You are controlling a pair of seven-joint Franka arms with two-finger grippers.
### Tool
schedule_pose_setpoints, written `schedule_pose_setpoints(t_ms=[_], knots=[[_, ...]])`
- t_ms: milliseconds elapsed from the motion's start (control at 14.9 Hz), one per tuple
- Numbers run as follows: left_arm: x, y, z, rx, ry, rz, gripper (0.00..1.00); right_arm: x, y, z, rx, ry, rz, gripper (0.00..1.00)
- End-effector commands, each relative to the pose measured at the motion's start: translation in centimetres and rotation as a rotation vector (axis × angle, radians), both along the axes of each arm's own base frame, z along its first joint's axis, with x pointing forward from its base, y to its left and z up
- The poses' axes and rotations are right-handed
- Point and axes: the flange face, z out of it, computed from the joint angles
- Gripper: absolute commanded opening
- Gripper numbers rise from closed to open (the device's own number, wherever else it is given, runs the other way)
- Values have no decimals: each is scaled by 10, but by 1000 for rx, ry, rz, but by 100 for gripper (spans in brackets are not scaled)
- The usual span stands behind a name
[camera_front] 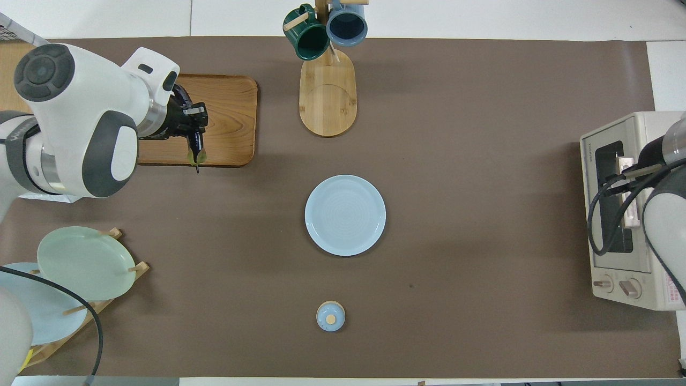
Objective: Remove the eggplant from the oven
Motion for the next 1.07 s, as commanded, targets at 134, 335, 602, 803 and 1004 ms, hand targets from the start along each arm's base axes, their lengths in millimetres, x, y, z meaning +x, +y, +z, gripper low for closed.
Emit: schedule_pose_setpoints(t_ms=[134, 335, 602, 803, 1004], knots=[[64, 4, -54, 12, -25, -99, 0, 8, -5, 0, 33, 22, -10, 92], [80, 28, -81, 66, -48, -151, 0, 7, -3, 2, 31, 33, -25, 100], [79, 34, -92, 66, -78, -181, 0, 4, -5, 4, 29, 33, -70, 100], [75, 36, -95, 72, -54, -211, 0, 3, -1, 7, 30, 24, -62, 100], [69, 32, -92, 82, 31, -229, 0, 2, -1, 7, 30, 21, -57, 100]])
